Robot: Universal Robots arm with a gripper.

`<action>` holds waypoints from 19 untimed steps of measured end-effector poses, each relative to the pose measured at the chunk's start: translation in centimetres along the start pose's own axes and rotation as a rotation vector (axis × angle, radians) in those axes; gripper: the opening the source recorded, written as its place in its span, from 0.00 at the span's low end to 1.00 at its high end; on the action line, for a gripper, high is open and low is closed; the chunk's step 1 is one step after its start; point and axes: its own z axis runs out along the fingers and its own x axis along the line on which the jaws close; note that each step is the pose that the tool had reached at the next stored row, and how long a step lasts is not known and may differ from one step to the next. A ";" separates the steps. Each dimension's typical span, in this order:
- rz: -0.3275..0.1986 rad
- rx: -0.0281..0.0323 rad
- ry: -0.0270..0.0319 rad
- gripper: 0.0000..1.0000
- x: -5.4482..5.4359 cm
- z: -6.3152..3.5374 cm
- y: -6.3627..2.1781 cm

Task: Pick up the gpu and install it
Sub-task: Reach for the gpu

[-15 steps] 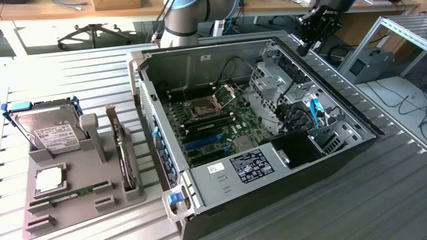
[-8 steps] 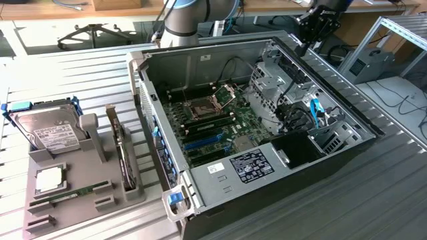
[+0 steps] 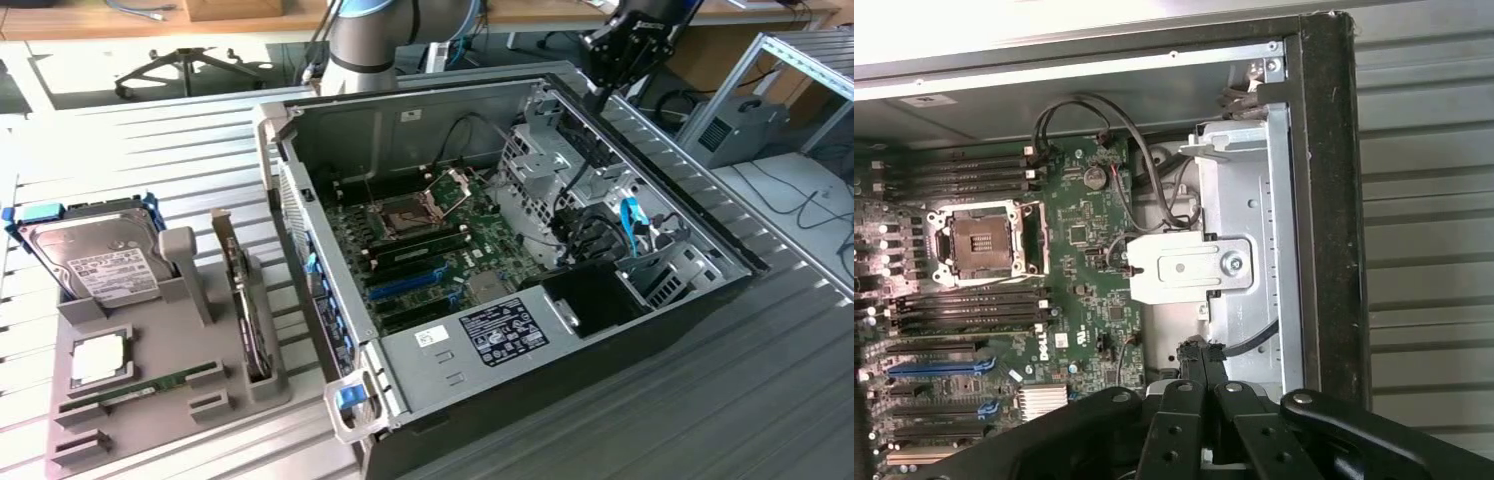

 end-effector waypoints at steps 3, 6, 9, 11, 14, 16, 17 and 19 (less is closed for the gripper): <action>0.000 0.0000 -0.0002 0.11 0.3 0.02 -0.02; 0.000 0.0001 -0.0003 0.11 0.5 0.03 -0.04; 0.000 0.0000 -0.0003 0.11 0.7 0.05 -0.06; 0.000 0.0000 -0.0003 0.11 0.8 0.06 -0.07; 0.000 0.0001 -0.0004 0.11 1.0 0.07 -0.08; 0.000 0.0000 -0.0004 0.11 1.1 0.09 -0.09; 0.000 0.0000 -0.0004 0.11 1.2 0.09 -0.09; 0.000 0.0000 -0.0005 0.11 1.6 0.11 -0.12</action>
